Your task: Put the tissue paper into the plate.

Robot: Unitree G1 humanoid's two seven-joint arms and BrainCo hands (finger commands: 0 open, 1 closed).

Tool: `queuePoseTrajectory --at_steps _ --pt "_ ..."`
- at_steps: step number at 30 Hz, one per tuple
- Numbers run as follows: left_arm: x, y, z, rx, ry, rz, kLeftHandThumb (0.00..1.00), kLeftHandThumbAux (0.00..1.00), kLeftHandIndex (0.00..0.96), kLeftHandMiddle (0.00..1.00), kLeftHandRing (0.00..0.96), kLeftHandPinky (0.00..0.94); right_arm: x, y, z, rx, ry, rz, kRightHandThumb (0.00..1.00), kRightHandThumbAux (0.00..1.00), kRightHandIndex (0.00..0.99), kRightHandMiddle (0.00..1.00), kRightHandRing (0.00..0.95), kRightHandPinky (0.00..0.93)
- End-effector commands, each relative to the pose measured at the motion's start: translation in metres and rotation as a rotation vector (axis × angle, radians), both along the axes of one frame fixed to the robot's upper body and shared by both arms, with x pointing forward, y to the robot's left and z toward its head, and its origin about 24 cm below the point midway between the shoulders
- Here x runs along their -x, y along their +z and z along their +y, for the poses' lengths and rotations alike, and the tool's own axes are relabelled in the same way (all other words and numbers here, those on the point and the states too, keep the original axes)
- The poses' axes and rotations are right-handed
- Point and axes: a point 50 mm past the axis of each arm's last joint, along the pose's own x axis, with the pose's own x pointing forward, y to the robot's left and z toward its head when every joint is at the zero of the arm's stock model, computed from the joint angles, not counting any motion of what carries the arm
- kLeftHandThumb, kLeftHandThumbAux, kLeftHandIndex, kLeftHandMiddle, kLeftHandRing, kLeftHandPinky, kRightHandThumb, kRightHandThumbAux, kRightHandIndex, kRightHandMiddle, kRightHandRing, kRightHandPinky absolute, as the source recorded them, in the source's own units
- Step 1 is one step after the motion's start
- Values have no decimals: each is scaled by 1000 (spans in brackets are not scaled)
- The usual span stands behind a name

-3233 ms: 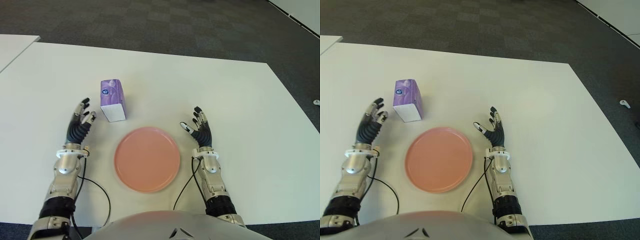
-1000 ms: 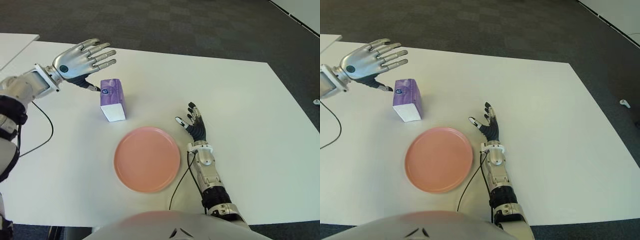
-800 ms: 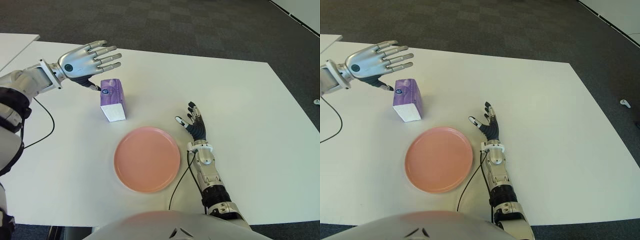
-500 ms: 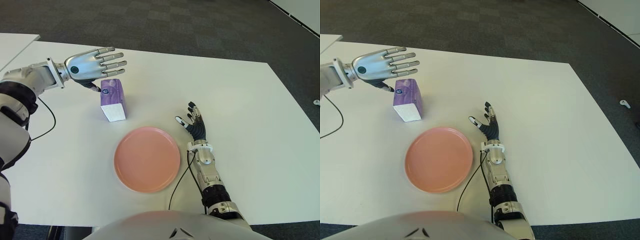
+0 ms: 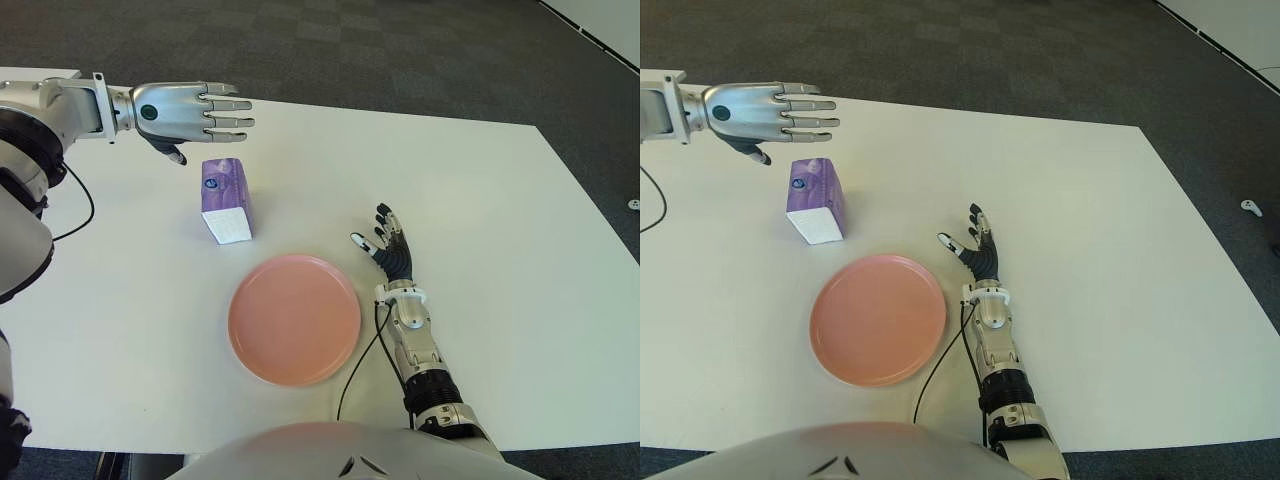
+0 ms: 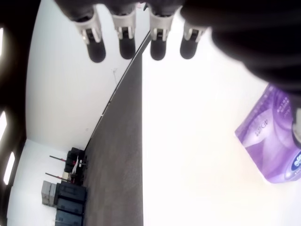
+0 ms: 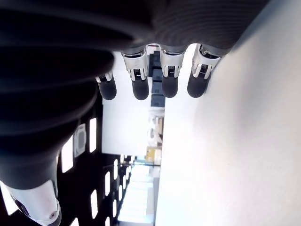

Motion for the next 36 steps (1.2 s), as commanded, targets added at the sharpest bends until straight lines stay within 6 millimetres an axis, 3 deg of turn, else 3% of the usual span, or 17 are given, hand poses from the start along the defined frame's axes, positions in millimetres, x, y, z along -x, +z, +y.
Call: queuePoseTrajectory --at_steps 1,26,36 --pt "-1 -5 -5 -59 -21 13 203 420 0 0 0 0 34 -49 -4 -10 -15 259 97 693 0 0 0 0" --pt "0 -4 -12 -169 -84 81 280 350 0 0 0 0 33 -50 -4 -15 -12 266 105 693 0 0 0 0" --pt "5 -25 -9 -120 -67 163 285 331 0 0 0 0 34 -50 -4 -5 -3 263 81 696 0 0 0 0"
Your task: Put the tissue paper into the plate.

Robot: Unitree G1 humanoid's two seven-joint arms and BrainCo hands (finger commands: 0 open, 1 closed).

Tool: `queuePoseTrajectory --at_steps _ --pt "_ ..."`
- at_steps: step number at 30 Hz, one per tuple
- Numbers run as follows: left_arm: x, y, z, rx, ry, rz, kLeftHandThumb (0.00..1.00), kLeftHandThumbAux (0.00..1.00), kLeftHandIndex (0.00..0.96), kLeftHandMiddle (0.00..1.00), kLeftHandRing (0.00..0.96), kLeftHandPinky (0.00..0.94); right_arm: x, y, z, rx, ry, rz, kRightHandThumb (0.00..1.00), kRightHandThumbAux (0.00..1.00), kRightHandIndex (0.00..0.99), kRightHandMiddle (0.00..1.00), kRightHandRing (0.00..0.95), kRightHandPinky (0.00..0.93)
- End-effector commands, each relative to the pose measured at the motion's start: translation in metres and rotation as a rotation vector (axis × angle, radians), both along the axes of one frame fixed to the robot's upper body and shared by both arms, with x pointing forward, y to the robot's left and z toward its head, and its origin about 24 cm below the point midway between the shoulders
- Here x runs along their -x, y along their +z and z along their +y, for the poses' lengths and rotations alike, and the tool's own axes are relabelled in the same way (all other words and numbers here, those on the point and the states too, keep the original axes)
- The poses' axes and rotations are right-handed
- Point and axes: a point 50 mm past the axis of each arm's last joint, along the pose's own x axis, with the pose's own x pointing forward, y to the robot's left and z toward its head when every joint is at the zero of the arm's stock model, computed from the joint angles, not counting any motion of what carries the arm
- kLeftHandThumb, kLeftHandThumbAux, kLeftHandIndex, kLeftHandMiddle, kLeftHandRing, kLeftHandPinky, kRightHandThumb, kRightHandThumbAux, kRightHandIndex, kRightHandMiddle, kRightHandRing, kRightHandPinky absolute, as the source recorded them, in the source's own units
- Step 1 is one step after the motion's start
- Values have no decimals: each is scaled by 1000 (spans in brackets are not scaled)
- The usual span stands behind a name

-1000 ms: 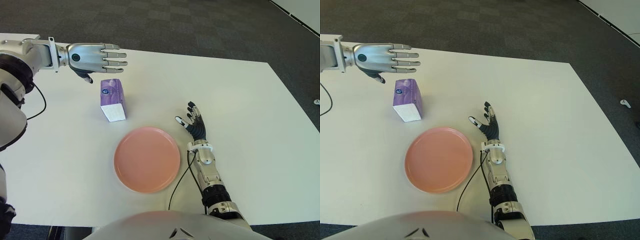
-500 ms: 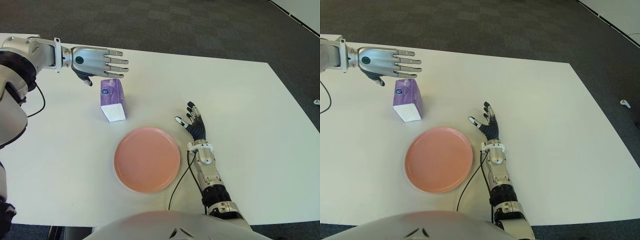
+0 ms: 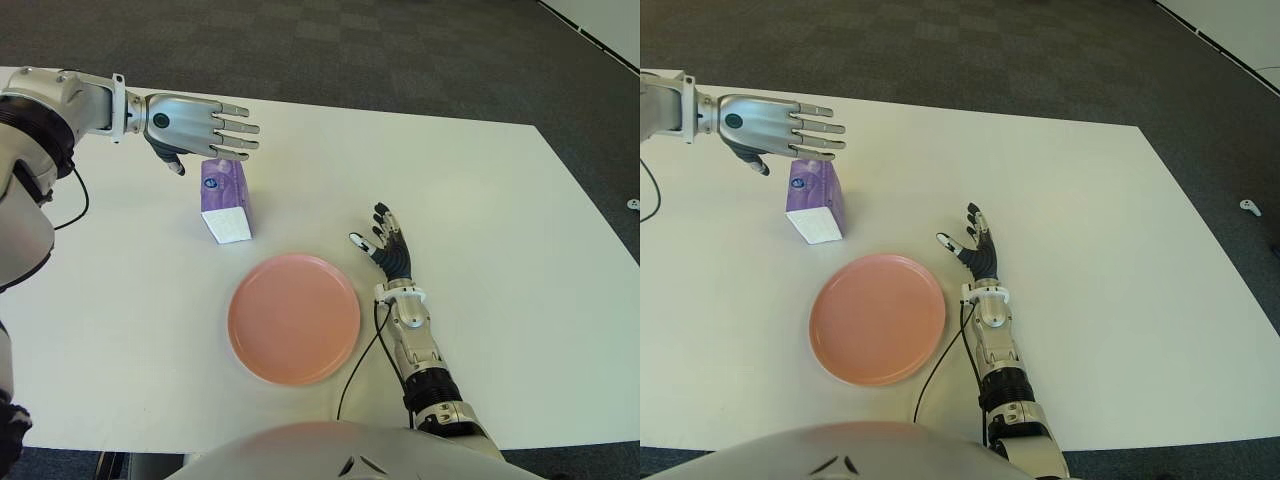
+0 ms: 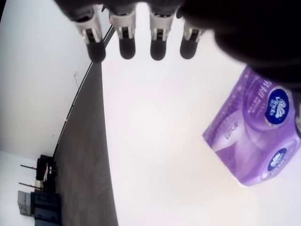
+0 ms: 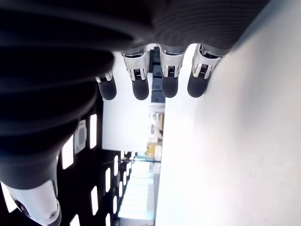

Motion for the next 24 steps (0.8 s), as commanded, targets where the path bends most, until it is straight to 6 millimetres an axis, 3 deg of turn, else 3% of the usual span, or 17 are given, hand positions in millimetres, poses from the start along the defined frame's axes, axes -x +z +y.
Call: queuePoseTrajectory --at_steps 1,24 --pt "4 -18 0 23 7 77 284 329 0 0 0 0 35 -50 -5 -1 -20 261 78 697 0 0 0 0" --pt "8 -30 -4 74 20 173 293 288 0 0 0 0 36 -50 -5 4 -23 255 79 695 0 0 0 0"
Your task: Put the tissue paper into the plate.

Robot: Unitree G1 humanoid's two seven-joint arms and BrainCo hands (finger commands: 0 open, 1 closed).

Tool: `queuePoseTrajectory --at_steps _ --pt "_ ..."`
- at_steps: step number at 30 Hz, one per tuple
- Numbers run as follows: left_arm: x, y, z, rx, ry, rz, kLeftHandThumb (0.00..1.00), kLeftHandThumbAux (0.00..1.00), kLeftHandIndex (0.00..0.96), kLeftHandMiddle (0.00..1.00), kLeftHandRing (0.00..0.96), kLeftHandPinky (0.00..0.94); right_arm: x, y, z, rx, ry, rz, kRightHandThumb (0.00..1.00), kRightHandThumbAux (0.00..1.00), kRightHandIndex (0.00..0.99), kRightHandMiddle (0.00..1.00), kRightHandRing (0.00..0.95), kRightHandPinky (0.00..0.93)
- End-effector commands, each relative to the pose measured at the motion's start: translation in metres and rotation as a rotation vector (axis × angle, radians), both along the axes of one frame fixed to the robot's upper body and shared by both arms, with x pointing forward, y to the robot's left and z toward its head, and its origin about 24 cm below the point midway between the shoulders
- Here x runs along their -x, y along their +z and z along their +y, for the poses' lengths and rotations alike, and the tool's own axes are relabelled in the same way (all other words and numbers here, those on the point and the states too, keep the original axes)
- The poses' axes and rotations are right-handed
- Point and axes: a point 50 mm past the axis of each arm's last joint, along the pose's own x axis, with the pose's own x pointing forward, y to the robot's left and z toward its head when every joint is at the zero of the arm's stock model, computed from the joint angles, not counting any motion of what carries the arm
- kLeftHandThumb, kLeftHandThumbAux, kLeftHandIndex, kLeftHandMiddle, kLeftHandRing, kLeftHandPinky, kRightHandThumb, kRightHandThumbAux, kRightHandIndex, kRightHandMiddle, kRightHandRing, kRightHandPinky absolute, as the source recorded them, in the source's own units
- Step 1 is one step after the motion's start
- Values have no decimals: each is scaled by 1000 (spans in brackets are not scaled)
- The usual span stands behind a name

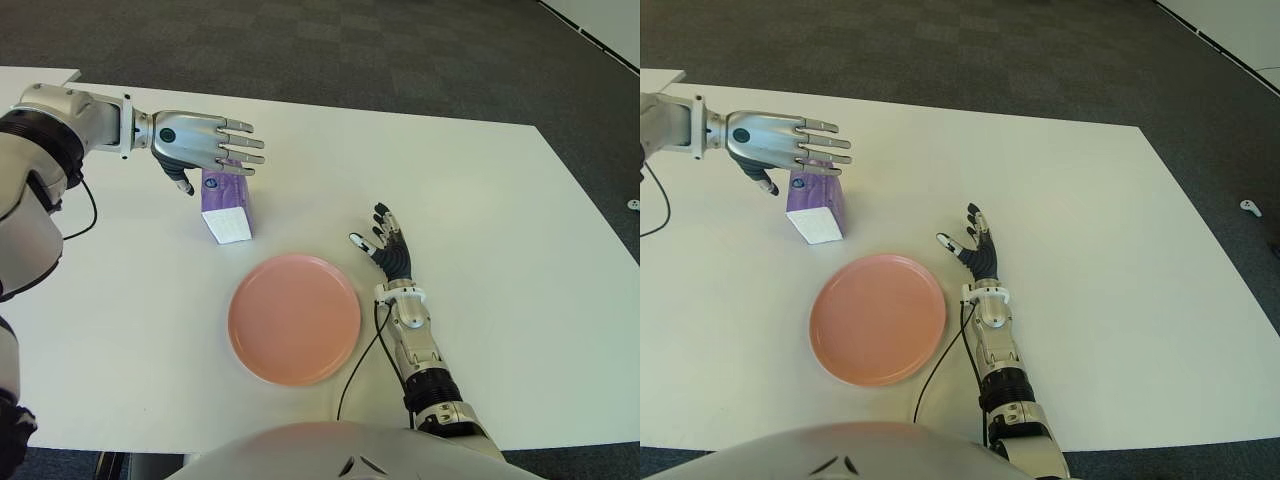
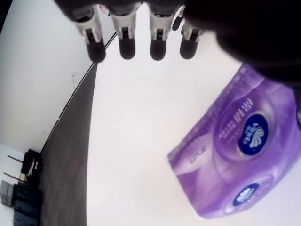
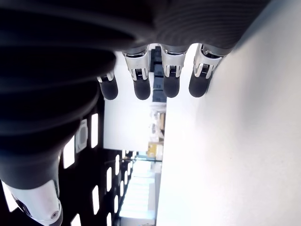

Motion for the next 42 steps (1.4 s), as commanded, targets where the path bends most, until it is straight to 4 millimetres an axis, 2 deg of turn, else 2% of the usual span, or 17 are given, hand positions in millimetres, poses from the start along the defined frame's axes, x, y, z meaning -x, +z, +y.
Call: queuePoseTrajectory --at_steps 1,11,24,32,42 --pt "3 -12 0 -6 9 50 293 282 0 0 0 0 36 -50 -5 1 -27 264 81 694 0 0 0 0" --pt "4 -23 2 -23 47 76 265 263 0 0 0 0 36 -51 -4 -1 -30 259 91 702 0 0 0 0" --pt "7 -36 4 31 69 76 208 333 0 0 0 0 37 -52 -4 7 -22 263 74 717 0 0 0 0" --pt "11 -53 2 74 86 101 207 365 0 0 0 0 39 -52 -5 3 -24 260 63 719 0 0 0 0" --pt "8 -54 3 54 124 83 204 367 0 0 0 0 39 -52 -5 3 -22 258 61 728 0 0 0 0"
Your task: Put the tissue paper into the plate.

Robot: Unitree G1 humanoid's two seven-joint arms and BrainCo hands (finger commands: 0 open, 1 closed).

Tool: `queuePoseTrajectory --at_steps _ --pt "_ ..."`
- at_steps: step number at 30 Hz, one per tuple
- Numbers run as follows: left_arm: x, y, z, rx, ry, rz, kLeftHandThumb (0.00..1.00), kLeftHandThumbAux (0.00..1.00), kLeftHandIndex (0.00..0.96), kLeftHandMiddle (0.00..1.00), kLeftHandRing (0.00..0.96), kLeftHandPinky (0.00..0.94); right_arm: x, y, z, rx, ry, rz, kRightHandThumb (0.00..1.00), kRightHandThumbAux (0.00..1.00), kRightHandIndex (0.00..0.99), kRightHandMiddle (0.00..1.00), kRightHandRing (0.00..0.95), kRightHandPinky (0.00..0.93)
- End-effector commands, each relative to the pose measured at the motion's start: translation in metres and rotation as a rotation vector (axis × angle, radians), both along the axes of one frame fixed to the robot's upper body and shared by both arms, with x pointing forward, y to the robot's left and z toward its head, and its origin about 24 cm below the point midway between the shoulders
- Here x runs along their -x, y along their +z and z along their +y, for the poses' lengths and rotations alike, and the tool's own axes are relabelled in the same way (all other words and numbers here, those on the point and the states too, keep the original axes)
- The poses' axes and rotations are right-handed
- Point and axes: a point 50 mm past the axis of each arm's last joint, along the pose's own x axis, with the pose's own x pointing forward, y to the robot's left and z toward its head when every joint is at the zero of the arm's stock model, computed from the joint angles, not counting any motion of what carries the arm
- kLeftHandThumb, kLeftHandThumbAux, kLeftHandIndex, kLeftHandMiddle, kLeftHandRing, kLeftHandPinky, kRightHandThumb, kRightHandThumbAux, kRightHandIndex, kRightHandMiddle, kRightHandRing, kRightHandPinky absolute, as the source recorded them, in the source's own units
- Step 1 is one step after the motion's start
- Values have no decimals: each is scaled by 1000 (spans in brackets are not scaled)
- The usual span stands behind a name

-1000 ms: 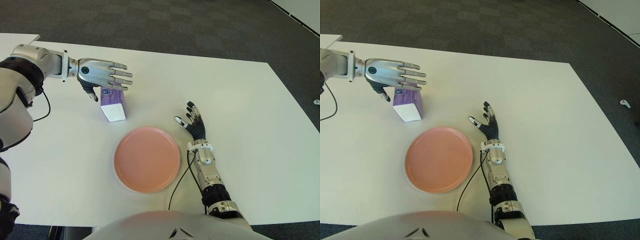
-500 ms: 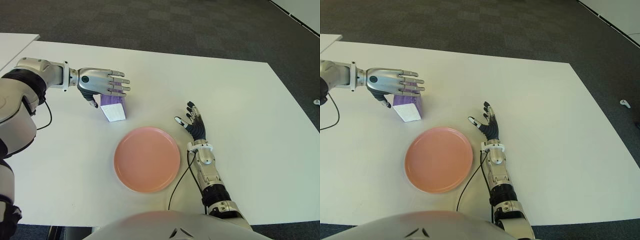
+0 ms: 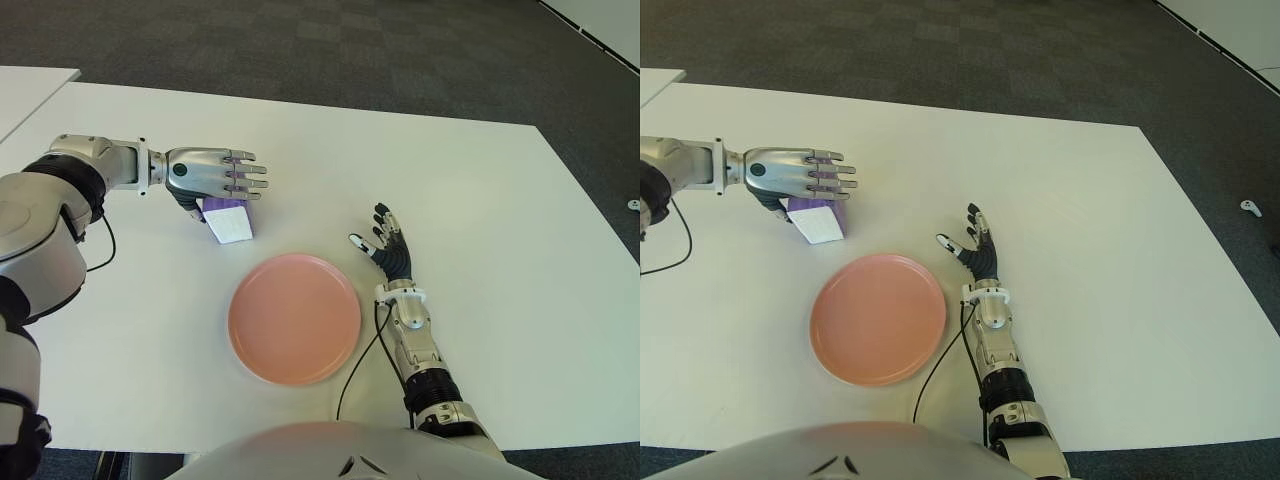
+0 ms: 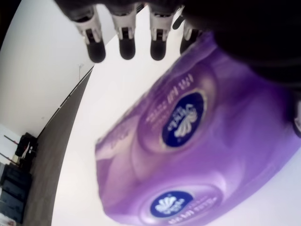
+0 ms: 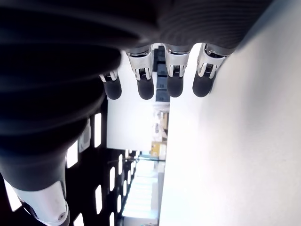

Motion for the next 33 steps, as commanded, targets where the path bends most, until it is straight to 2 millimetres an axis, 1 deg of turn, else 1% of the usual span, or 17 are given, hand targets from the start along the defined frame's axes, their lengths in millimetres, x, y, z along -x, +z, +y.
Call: queuePoseTrajectory --at_steps 1,7,13,25,33 --pt "0 -6 2 -25 35 3 205 367 0 0 0 0 39 -53 -5 1 -25 277 61 727 0 0 0 0" --pt "-3 -6 1 -38 53 -26 212 365 0 0 0 0 39 -53 -4 -6 -23 280 61 724 0 0 0 0" --pt "-7 -5 -5 -32 59 -74 207 374 0 0 0 0 39 -53 -5 -8 -25 283 58 723 0 0 0 0" --pt "-12 2 -18 92 44 -124 154 418 0 0 0 0 39 -54 -5 -8 -32 288 61 722 0 0 0 0" --pt "-14 7 -24 125 16 -146 156 441 0 0 0 0 40 -54 -5 -1 -29 291 63 715 0 0 0 0"
